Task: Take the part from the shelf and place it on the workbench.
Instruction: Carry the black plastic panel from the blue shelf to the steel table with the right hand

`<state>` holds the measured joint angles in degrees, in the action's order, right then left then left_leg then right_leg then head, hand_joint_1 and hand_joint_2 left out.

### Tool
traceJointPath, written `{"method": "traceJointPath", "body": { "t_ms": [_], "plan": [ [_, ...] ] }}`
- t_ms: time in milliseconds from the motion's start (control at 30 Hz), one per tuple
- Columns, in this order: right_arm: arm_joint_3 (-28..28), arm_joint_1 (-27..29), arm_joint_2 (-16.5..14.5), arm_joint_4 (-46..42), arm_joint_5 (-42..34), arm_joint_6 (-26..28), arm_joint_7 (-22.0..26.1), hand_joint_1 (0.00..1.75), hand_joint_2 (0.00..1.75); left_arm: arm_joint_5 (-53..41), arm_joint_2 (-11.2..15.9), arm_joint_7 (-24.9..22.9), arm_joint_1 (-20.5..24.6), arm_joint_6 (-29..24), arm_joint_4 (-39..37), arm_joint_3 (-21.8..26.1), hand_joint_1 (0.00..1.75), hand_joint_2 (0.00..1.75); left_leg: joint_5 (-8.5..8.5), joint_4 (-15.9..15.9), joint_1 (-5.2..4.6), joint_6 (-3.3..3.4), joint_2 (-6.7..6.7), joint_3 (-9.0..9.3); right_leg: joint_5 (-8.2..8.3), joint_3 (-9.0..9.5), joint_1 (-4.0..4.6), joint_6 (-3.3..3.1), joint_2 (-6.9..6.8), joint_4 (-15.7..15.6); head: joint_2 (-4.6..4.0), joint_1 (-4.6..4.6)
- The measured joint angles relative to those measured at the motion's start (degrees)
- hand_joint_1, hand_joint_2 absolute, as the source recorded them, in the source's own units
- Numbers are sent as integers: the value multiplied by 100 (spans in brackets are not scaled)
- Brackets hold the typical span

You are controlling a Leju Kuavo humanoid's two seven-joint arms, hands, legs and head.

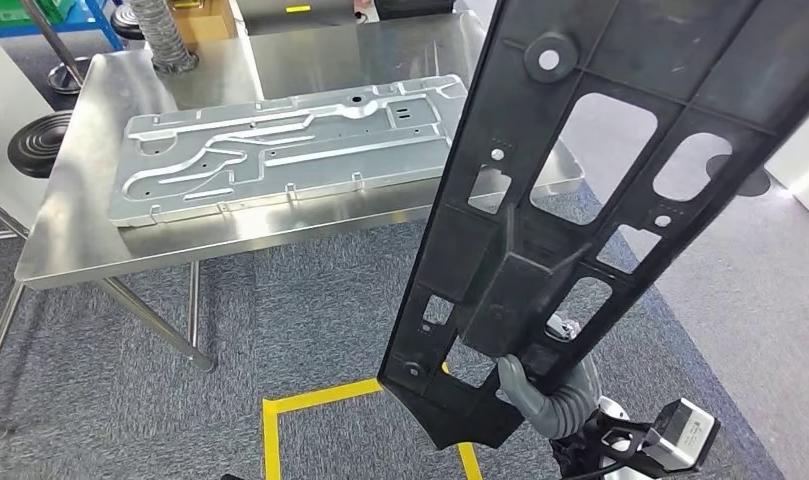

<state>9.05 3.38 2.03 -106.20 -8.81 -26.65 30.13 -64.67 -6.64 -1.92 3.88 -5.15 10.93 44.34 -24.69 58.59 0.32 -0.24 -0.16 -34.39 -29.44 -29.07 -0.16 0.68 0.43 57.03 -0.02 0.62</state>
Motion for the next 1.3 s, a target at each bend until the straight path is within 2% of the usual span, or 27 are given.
{"method": "traceJointPath", "body": {
  "t_ms": [67, 100, 133, 200, 233, 267, 300, 367, 400, 433, 500, 600, 667, 733, 767, 800, 833, 867, 900, 933, 967, 1067, 1133, 1167, 1233, 1267, 1300],
  "plan": [
    [0, -17, 0, -5, -4, 6, -6, 175, 175, 7, -3, 0, 2, 0, 0, 13, 0, 175, -19, -43, 16, 67, -6, 37, -49, 7, -11, 68, -8, 23, 1, -1],
    [0, -29, 0, -8, -8, 9, -7, 175, 175, 11, -3, -1, 5, -1, 0, 19, 0, 175, -29, -73, 28, 102, -7, 75, -113, -48, -15, 97, -12, 155, 1, -1],
    [1, -39, 0, -9, -13, 10, -9, 175, 175, 16, -3, -1, 12, -2, 0, 26, 0, 175, -45, -101, 41, 133, -6, 118, -220, -182, -22, 124, -16, 420, 1, -2],
    [3, -40, 0, -6, -18, 9, -14, 175, 175, 22, 0, -3, 21, -2, 0, 42, 0, 175, -107, -109, 36, 173, -5, 187, -486, -660, -40, 160, -19, 1221, 0, -3],
    [5, -36, 0, -4, -19, 8, -18, 175, 175, 26, 0, -5, 20, -2, 0, 50, 0, 175, -145, -109, 34, 176, -7, 227, -546, -906, -50, 174, -19, 1563, 0, -3],
    [6, -32, 0, -3, -19, 7, -23, 175, 175, 29, 0, -7, 14, -1, 0, 56, 0, 175, -187, -108, 32, 173, -10, 277, -490, -1069, -58, 183, -20, 1718, 0, -3],
    [7, -32, 0, -3, -19, 7, -28, 175, 175, 32, -1, -9, 9, -1, 0, 60, 0, 175, -233, -107, 33, 166, -15, 339, -311, -1120, -65, 184, -22, 1647, 0, -3],
    [7, -37, 0, -3, -19, 7, -43, 175, 175, 37, -3, -13, 4, -1, 0, 66, 0, 175, -341, -109, 34, 136, -26, 477, 259, -931, -70, 156, -33, 939, 0, -3],
    [8, -41, -1, -1, -19, 7, -48, 175, 175, 38, -5, -13, 7, -1, 0, 68, 0, 175, -395, -103, 25, 109, -30, 529, 450, -798, -56, 130, -40, 581, 0, -3],
    [9, -47, -1, -1, -19, 6, -54, 175, 175, 39, -7, -14, 10, -1, 0, 69, 0, 175, -440, -102, 17, 78, -32, 560, 543, -698, -41, 94, -46, 327, 0, -2],
    [10, -59, -2, -2, -17, 5, -65, 175, 175, 41, -9, -17, 17, 0, 0, 70, 0, 175, -495, -115, 9, 13, -24, 589, 486, -632, -7, 21, -41, 193, 0, -1],
    [8, -114, -2, -6, -27, 4, -102, 175, 175, 43, -8, -30, 40, 0, 3, 71, 0, 175, -602, -40, 19, -79, -3, 620, 429, -543, -30, -91, -27, 109, 0, -1],
    [13, -168, -4, -4, -40, -6, -119, 175, 175, 45, -10, -36, 49, 2, 3, 71, 0, 175, -842, 516, 31, -111, -4, 350, 383, -450, -44, -154, -39, 64, 0, -1],
    [16, -195, -7, 7, -54, -15, -122, 175, 175, 52, -13, -41, 35, 3, 2, 73, 0, 175, -1092, 1331, 37, -135, -4, -153, 312, -376, -35, -186, -42, 61, 0, -1],
    [17, -196, -7, 19, -61, -18, -122, 175, 175, 56, -13, -45, 22, 3, 2, 76, 0, 175, -1080, 1561, 39, -142, -4, -345, 273, -330, -30, -189, -36, 62, 0, -1],
    [18, -195, -7, 31, -69, -20, -122, 175, 175, 60, -12, -49, 12, 3, 2, 80, 0, 175, -938, 1570, 39, -143, -3, -436, 231, -275, -28, -186, -28, 62, 0, -1],
    [19, -195, -7, 43, -76, -21, -121, 175, 175, 63, -11, -49, 6, 3, 2, 84, 0, 175, -680, 1339, 39, -135, -3, -413, 185, -208, -27, -177, -21, 62, 0, -1],
    [21, -194, -7, 51, -79, -22, -117, 175, 175, 67, -11, -49, 4, 3, 2, 88, 0, 175, -362, 946, 38, -116, -3, -310, 134, -142, -25, -164, -15, 61, 0, -1],
    [22, -194, -7, 58, -80, -28, -111, 175, 175, 71, -11, -48, 1, 2, 2, 93, 0, 175, -131, 584, 26, -91, -3, -193, 88, -89, -15, -145, -13, 64, 0, -1],
    [23, -192, -7, 64, -80, -37, -102, 175, 175, 74, -12, -45, -2, 0, 2, 97, 0, 175, 0, 274, 14, -60, -2, -86, 52, -64, -8, -121, -8, 70, 0, -1],
    [25, -188, -7, 69, -80, -45, -95, 175, 175, 75, -12, -42, -2, -2, 2, 102, 0, 175, 34, 104, 0, -32, -1, -30, 30, -64, -1, -96, -5, 72, 0, -1],
    [25, -182, -7, 79, -76, -57, -83, 175, 175, 56, -14, -36, -6, -12, 2, 110, 0, 175, -40, -12, 2, 43, -5, 19, -10, -64, -1, -11, -7, 57, 0, -1],
    [24, -187, -7, 75, -74, -50, -74, 175, 175, 41, -15, -34, -4, -16, 2, 116, 0, 175, -59, -76, 33, 105, -7, 93, -145, -151, -10, 51, -13, 300, 0, -1],
    [24, -184, -7, 75, -74, -45, -70, 175, 175, 37, -16, -33, 1, -16, 2, 120, 0, 175, -75, -97, 40, 132, -5, 133, -277, -310, -24, 77, -14, 613, 0, -1],
    [24, -167, -5, 81, -73, -39, -64, 175, 175, 33, -18, -33, 10, -16, 2, 124, 0, 175, -128, -101, 38, 162, -5, 194, -551, -805, -42, 116, -15, 1443, 0, -1],
    [24, -154, -5, 86, -72, -39, -64, 175, 175, 33, -19, -33, 8, -16, 2, 127, 0, 175, -159, -101, 37, 164, -6, 229, -590, -1021, -52, 131, -16, 1739, 1, -1],
    [24, -144, -4, 89, -72, -39, -64, 175, 175, 33, -20, -33, 4, -16, 2, 129, 0, 175, -193, -100, 38, 159, -10, 272, -505, -1143, -63, 140, -17, 1829, 1, -1]
  ]
}}
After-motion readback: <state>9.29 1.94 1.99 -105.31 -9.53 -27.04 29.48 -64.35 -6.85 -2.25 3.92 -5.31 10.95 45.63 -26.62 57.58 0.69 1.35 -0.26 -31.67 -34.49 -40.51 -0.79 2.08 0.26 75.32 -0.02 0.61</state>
